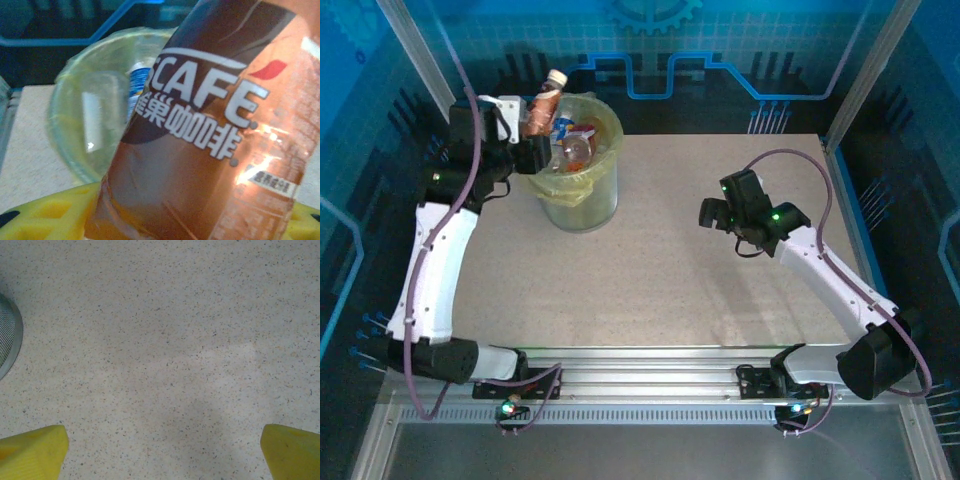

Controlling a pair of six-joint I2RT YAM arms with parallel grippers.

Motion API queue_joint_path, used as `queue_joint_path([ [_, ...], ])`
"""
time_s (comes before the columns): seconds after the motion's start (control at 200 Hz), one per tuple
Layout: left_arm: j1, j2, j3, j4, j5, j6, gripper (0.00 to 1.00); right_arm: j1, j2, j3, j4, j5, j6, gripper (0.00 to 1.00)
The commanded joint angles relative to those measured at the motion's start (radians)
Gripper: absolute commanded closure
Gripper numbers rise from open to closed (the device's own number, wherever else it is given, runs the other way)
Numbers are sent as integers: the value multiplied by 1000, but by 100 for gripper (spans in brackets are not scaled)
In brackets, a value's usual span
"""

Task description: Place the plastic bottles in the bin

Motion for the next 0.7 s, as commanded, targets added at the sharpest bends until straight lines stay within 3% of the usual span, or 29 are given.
queue_joint_path([
  [0.0, 37, 72, 48, -77, -52, -31, 59, -14, -11, -11, -7, 13, 9, 0],
  [0.36, 92, 227, 99, -24, -25, -59, 57, -13, -4, -14, -8, 7, 6, 0],
  [0.695, 92, 280, 110, -35, -11, -62, 28, -15, 5, -14, -7, 5, 4, 0],
])
